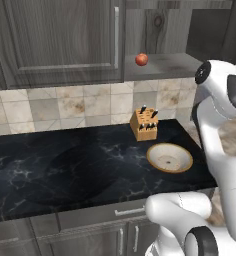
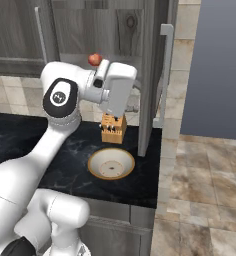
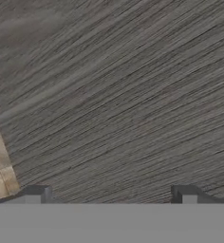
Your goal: Open the cabinet. Pick the peach and peach from the cabinet and place them into the bowl. Then close the cabinet.
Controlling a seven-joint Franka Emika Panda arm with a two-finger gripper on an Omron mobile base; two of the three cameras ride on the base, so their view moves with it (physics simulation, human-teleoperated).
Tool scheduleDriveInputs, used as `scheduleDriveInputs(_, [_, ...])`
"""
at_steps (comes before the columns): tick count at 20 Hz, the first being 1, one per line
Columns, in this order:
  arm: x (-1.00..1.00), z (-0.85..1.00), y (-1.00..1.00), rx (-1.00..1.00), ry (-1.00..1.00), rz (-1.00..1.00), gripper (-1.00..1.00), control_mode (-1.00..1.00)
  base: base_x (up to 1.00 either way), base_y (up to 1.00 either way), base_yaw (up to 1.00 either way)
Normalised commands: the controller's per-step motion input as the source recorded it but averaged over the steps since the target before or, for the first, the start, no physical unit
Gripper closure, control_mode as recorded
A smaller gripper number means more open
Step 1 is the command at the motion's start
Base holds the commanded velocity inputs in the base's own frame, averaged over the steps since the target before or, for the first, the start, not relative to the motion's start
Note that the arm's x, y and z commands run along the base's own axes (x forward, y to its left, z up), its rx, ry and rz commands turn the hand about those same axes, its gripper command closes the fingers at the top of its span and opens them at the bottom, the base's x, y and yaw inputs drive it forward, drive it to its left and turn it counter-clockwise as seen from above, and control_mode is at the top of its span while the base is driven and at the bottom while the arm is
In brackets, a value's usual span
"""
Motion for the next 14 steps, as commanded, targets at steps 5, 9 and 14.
scheduleDriveInputs(5, [0.00, 0.00, 0.33, 0.00, 0.00, 0.00, -1.00, -1.00, 0.00, 0.00, 0.00])
scheduleDriveInputs(9, [0.00, 0.11, 0.84, 0.00, 0.00, 0.00, -1.00, -1.00, 0.00, 0.00, 0.00])
scheduleDriveInputs(14, [-0.10, 0.08, 0.84, 0.00, 0.03, 0.00, -1.00, -1.00, 0.00, 0.00, 0.00])
